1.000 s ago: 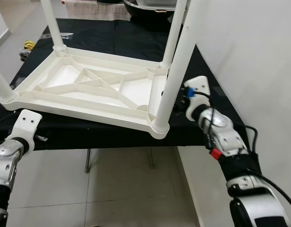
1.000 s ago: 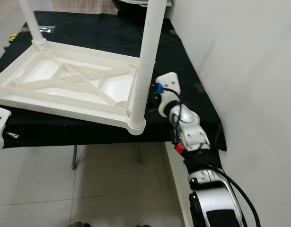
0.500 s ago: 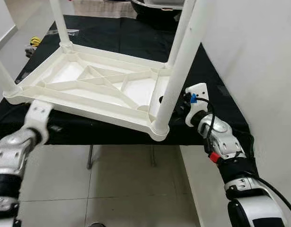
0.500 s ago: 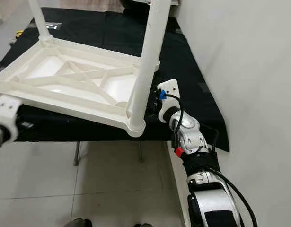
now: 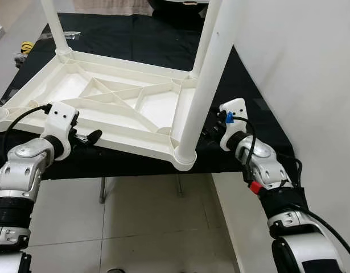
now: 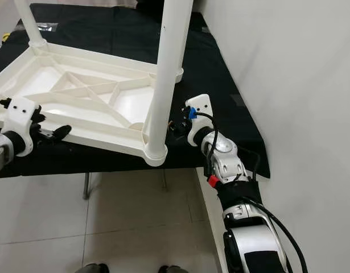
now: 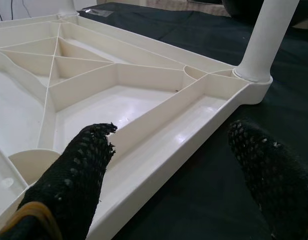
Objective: Building children table
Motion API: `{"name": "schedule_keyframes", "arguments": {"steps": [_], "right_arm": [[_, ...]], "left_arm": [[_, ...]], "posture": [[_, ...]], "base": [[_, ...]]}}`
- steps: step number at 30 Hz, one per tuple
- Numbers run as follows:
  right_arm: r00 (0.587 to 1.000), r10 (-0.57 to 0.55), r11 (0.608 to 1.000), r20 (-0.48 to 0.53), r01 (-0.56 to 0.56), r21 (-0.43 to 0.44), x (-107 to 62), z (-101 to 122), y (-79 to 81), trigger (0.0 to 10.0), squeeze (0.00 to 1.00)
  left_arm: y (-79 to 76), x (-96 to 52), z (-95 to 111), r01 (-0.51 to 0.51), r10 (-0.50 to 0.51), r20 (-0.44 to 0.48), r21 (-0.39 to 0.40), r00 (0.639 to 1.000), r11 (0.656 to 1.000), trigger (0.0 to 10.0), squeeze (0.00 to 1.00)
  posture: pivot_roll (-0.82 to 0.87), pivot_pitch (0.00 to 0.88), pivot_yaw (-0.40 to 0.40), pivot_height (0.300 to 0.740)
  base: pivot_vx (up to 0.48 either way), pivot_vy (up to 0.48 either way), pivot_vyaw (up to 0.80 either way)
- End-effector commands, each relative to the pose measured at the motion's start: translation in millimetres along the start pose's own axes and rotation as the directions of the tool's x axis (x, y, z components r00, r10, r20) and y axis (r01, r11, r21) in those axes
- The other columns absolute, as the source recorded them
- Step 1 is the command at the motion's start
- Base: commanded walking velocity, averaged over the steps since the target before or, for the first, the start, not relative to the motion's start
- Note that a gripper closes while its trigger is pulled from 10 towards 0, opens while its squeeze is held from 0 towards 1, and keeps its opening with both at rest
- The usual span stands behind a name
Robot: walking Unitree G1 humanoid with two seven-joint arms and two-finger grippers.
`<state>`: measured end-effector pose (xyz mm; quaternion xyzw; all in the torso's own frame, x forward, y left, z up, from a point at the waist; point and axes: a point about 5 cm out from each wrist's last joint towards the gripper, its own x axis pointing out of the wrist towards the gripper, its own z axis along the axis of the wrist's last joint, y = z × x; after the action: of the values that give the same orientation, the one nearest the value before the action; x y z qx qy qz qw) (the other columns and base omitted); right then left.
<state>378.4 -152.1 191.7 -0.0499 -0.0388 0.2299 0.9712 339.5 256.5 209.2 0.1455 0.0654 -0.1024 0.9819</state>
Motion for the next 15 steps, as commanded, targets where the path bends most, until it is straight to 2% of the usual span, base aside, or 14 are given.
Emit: {"name": "schedule_keyframes", "arguments": {"steps": [1,2,4,6,7,8,10,15], "right_arm": [[1.000,-0.019,1.000,-0.007,0.019,0.010,-1.3,-4.3,-3.0,10.0,0.00],[1.000,-0.019,1.000,-0.007,0.019,0.010,-1.3,-4.3,-3.0,10.0,0.00],[1.000,-0.020,1.000,-0.012,0.021,0.009,-1.4,-6.3,-2.6,10.0,0.00],[1.000,-0.021,1.000,-0.019,0.021,0.011,-1.4,-7.6,-2.6,10.0,0.00],[1.000,-0.022,1.000,-0.020,0.022,0.010,-1.3,-7.8,-3.0,10.0,0.00],[1.000,-0.022,1.000,-0.020,0.022,0.010,-1.3,-7.8,-3.0,10.0,0.00],[0.999,-0.027,1.000,-0.022,0.027,0.012,-1.1,-7.9,-4.4,10.0,0.00],[0.999,-0.030,0.999,-0.029,0.031,0.012,-0.6,-9.4,-4.8,10.0,0.00]], "left_arm": [[-4.4,-2.5,5.6,0.016,-0.016,0.029,-0.017,0.999,1.000,10.0,0.00],[-4.4,-2.5,5.6,0.016,-0.016,0.029,-0.017,0.999,1.000,10.0,0.00],[-12.3,-2.9,21.8,0.039,-0.038,0.086,-0.003,0.996,0.999,10.0,0.00],[-18.1,-3.8,29.8,0.016,-0.015,0.082,-0.009,0.996,1.000,10.0,0.00],[-18.6,-4.7,25.8,-0.024,0.024,0.035,0.002,0.999,1.000,10.0,0.00],[-18.6,-4.7,25.8,-0.024,0.024,0.035,0.002,0.999,1.000,10.0,0.00],[-17.4,-10.5,13.1,-0.107,0.106,-0.048,-0.007,0.993,0.994,10.0,0.00],[-22.2,-23.1,-2.1,-0.148,0.143,-0.115,-0.034,0.983,0.988,10.0,0.00]], "posture": [[0.09,0.137,-0.112,0.740],[0.09,0.137,-0.112,0.740],[0.09,0.137,-0.111,0.740],[0.09,0.138,-0.111,0.740],[0.09,0.136,-0.110,0.740],[0.09,0.136,-0.110,0.740],[0.09,0.138,-0.110,0.740],[0.10,0.139,-0.114,0.740]], "base": [[0.000,0.000,0.00],[0.000,0.000,0.00],[0.000,0.000,0.00],[0.000,0.000,0.00],[0.000,0.000,0.00],[0.000,0.000,0.00],[0.000,0.000,0.00],[0.000,0.000,0.00]]}}
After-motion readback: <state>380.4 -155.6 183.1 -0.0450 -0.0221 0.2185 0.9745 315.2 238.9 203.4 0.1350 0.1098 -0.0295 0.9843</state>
